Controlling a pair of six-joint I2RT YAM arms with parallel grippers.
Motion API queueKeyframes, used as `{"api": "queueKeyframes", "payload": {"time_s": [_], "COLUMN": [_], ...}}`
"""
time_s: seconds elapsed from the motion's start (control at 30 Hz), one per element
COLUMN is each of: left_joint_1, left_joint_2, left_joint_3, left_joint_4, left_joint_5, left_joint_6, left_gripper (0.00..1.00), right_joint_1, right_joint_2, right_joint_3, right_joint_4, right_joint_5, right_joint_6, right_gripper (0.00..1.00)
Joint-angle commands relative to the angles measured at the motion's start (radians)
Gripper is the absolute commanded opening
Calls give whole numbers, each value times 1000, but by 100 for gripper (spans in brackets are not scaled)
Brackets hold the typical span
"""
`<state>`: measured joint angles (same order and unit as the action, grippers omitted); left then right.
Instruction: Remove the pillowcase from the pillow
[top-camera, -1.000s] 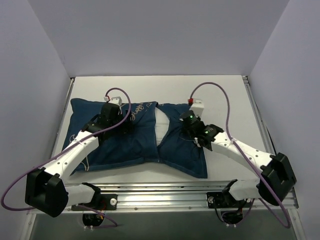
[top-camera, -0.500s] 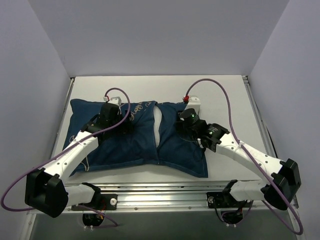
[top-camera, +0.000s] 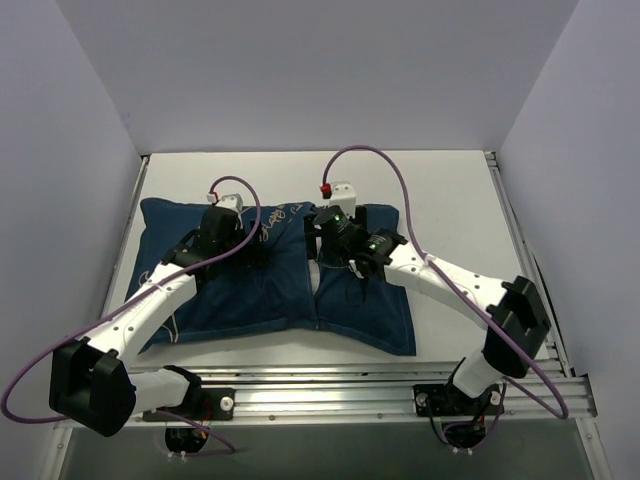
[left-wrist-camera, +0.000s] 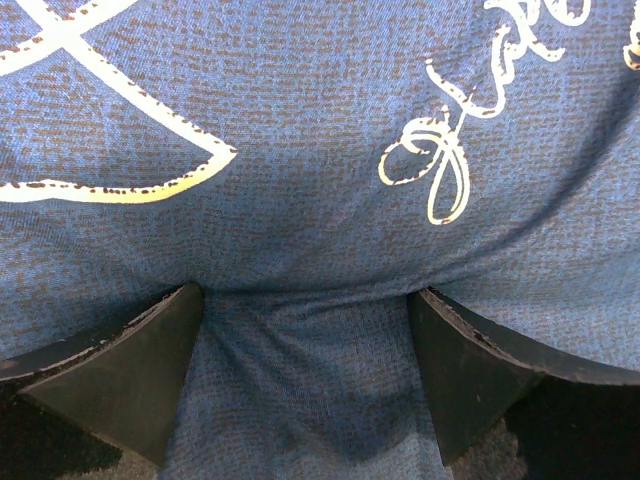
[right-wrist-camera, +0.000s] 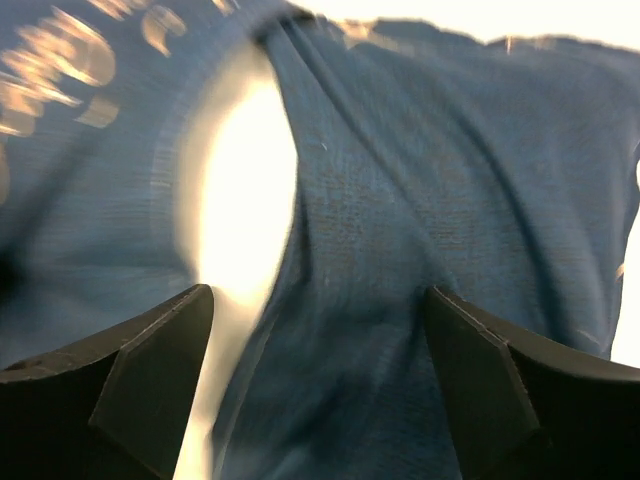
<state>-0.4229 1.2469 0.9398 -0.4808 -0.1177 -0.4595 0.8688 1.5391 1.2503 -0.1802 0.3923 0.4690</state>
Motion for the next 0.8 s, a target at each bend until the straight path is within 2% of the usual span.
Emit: {"api": "queueKeyframes", "payload": {"time_s": [0.0, 0.07, 0.27, 0.43, 0.5, 0.57, 0.6, 0.67, 0.77], "left_joint_1": [3, 3, 6, 10, 12, 13, 13, 9, -11], "left_joint_2": [16, 14, 31, 60, 65, 60, 57, 40, -12], "left_joint_3": [-35, -35, -29, -16, -15, -16, -16, -16, -18], "left_joint_4": [-84, -85, -113, -125, -133, -131, -127, -117, -72], "left_joint_5": [-5, -5, -20, -5, -13, -16, -17, -13, 15], "left_joint_6": [10, 12, 16, 16, 18, 18, 21, 28, 73], "left_gripper": [94, 94, 94, 94, 94, 94, 94, 94, 94], "right_joint_1": [-20, -57, -212, -321, -350, -387, -390, -390, -386], "right_joint_2": [55, 53, -89, -194, -203, -201, -203, -215, -247], "right_joint_3": [-12, -69, -235, -357, -400, -462, -477, -509, -522], "right_joint_4": [-39, -51, -97, -90, -27, 65, 100, 203, 299], "right_joint_5": [83, 109, 138, 59, 2, -121, -165, -304, -464], "right_joint_6": [5, 35, 53, 82, 86, 77, 71, 50, 37], "right_gripper": [81, 80, 74, 69, 67, 59, 46, 37, 29]}}
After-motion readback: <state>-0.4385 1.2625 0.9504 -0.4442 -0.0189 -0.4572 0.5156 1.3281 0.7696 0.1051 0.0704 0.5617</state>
